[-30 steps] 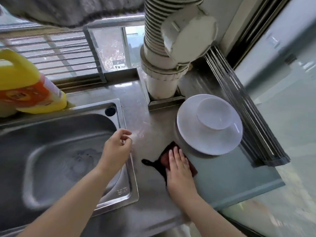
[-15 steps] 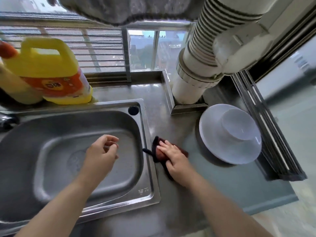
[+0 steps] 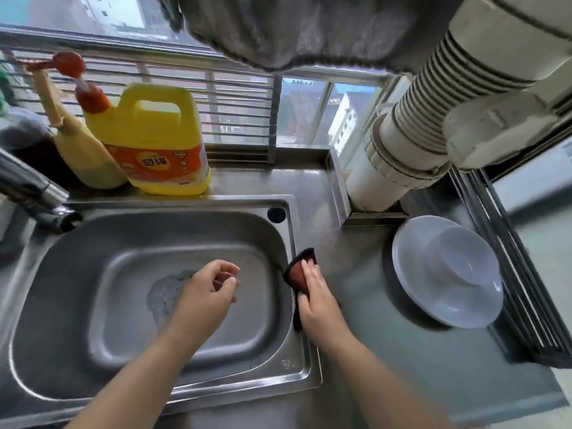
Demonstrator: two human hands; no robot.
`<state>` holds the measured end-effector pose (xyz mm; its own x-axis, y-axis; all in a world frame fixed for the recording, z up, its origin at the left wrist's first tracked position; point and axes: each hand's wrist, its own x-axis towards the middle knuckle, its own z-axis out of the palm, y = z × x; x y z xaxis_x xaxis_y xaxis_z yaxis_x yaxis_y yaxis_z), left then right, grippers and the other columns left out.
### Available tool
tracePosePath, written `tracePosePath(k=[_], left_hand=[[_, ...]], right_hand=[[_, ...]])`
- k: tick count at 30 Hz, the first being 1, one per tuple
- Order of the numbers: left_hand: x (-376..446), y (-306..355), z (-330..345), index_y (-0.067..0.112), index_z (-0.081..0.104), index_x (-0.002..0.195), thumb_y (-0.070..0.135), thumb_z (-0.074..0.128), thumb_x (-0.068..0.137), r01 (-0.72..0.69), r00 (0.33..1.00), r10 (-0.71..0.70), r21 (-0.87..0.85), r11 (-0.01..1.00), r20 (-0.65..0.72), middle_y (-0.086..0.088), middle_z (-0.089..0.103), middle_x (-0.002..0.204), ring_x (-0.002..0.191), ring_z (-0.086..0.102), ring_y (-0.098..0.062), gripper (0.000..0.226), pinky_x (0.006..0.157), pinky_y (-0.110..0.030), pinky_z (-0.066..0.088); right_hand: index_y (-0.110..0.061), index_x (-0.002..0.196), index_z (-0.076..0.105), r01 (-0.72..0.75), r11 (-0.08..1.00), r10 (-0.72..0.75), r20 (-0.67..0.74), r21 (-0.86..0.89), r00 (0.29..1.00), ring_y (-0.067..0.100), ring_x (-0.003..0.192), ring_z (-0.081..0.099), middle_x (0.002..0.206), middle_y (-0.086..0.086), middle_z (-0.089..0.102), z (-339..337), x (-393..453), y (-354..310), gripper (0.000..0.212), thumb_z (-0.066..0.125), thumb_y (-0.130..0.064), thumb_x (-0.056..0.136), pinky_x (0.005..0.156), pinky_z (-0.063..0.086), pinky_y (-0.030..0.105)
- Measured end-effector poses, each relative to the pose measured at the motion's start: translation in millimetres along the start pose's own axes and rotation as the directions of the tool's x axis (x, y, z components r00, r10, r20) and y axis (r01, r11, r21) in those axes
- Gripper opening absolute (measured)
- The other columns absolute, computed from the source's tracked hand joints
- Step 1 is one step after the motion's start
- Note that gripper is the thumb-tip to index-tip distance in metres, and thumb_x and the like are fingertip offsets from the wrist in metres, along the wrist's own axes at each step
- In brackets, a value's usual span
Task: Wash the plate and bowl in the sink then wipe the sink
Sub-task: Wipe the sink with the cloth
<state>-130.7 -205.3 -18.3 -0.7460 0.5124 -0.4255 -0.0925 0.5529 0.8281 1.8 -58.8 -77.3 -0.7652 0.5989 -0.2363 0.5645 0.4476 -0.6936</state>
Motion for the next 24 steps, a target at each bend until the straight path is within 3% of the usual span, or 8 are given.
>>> tracePosePath(k=[3,7,12,18,21,24], left_hand=[[6.1,1.2,2.5,0.018,0.061,0.089,0.003,0.051,0.093,0.014,1.000,-0.014,-0.040,0.999,-0.007,-0.013,0.066,0.089,0.067,0.060,-0.016,0.018,0.058,-0.017,0.045],[25.4,-0.9,-5.0,0.023,0.061,0.087,0.006,0.053,0.092,0.043,0.995,-0.046,-0.031,0.999,-0.086,-0.007,0.068,0.084,0.071,0.064,-0.017,0.019,0.055,-0.016,0.047],[53.4,7.2,-36.3,0.027,0.061,0.090,0.012,0.054,0.092,0.048,0.974,-0.045,0.007,0.999,-0.223,-0.002,0.068,0.085,0.076,0.066,-0.016,0.017,0.073,-0.034,0.052],[49.5,0.6,-57.5,0.027,0.061,0.090,0.007,0.055,0.091,0.111,0.942,-0.131,-0.081,0.991,-0.309,0.000,0.068,0.087,0.075,0.066,-0.014,0.020,0.073,-0.033,0.054],[44.5,-7.7,-61.8,0.027,0.061,0.088,0.005,0.056,0.091,0.125,0.932,-0.152,-0.104,0.987,-0.328,0.000,0.068,0.085,0.077,0.066,-0.016,0.023,0.069,-0.030,0.052],[40.1,-15.1,-65.4,0.025,0.061,0.088,0.005,0.056,0.091,0.139,0.935,-0.170,-0.118,0.983,-0.312,-0.001,0.068,0.086,0.076,0.066,-0.018,0.020,0.065,-0.027,0.049]], right_hand=[[-0.012,0.150,0.013,-0.025,0.999,0.024,-0.024,-0.038,0.999,0.012,0.146,0.002,0.159,0.003,0.008,-1.4,40.3,-7.2,0.058,0.036,-0.007,0.098,0.114,-0.001,0.018],[-0.004,0.150,0.005,-0.215,0.961,0.199,-0.105,-0.174,0.974,0.026,0.146,-0.003,0.159,0.013,-0.001,-13.0,170.4,-38.0,0.059,0.033,-0.019,0.100,0.117,-0.002,0.033],[0.001,0.149,0.002,-0.244,0.914,0.225,-0.096,-0.323,0.970,0.030,0.146,-0.004,0.158,0.017,-0.004,13.6,228.3,-81.0,0.064,0.034,-0.017,0.096,0.118,0.001,0.037],[0.002,0.148,-0.005,-0.125,0.936,0.140,0.021,-0.329,0.990,0.031,0.145,-0.011,0.156,0.019,-0.012,72.3,212.6,-134.7,0.074,0.042,-0.016,0.094,0.118,-0.004,0.038],[-0.002,0.150,-0.002,0.088,0.943,-0.046,0.136,-0.321,0.990,0.028,0.146,-0.008,0.158,0.016,-0.009,91.7,216.6,-151.3,0.074,0.045,-0.012,0.093,0.119,-0.001,0.036],[-0.008,0.150,0.019,0.314,0.902,-0.253,0.229,-0.296,0.940,0.023,0.146,0.008,0.158,0.012,0.010,77.7,219.6,-133.7,0.060,0.039,-0.013,0.094,0.118,0.006,0.031]])
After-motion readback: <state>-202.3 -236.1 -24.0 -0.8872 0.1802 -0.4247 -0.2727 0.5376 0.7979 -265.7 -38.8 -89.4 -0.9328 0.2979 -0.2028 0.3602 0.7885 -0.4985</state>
